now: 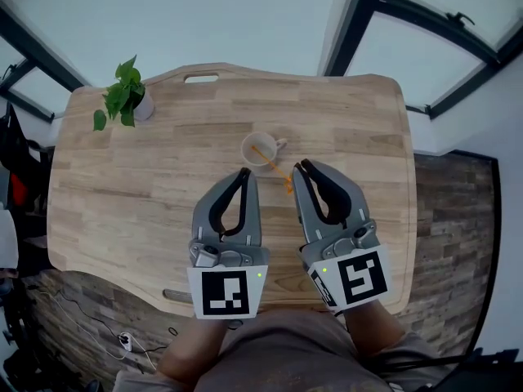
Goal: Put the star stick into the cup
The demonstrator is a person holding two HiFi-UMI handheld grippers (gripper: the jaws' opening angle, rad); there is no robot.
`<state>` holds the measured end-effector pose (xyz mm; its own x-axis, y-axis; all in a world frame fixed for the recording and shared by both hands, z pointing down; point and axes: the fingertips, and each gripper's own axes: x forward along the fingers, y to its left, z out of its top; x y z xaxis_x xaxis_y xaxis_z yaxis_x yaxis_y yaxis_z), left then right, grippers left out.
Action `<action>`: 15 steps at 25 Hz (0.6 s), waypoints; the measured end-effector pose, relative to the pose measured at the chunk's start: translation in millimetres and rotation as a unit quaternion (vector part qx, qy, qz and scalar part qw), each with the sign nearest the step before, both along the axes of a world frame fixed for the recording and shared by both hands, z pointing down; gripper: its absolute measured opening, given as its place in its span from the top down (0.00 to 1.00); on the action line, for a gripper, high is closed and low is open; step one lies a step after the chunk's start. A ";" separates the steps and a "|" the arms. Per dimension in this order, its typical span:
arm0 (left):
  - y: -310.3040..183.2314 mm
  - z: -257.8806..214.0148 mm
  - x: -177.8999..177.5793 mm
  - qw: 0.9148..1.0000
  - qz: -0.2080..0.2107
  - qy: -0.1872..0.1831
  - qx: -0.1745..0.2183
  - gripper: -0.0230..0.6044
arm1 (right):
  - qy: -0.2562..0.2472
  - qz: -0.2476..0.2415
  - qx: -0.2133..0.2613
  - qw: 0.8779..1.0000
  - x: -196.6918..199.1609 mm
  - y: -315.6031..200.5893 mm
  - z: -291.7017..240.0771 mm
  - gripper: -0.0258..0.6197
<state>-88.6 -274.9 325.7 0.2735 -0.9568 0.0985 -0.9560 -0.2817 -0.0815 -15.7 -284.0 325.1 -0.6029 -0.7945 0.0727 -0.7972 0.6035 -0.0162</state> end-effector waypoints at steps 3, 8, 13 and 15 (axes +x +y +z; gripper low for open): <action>11.0 -20.9 5.2 1.000 -0.001 0.000 0.021 0.96 | -0.004 0.003 0.020 1.000 5.5 14.1 -19.0 0.90; 25.1 -51.5 9.9 0.999 -0.003 0.004 0.051 0.96 | -0.009 0.004 0.061 0.998 12.2 33.9 -54.6 0.92; 37.2 -80.8 15.6 0.996 -0.005 0.006 0.085 0.96 | -0.012 0.012 0.092 0.996 22.7 44.6 -80.3 0.92; 41.2 -88.3 17.2 0.996 -0.006 0.004 0.093 0.96 | -0.013 0.016 0.101 0.995 27.1 46.3 -88.3 0.92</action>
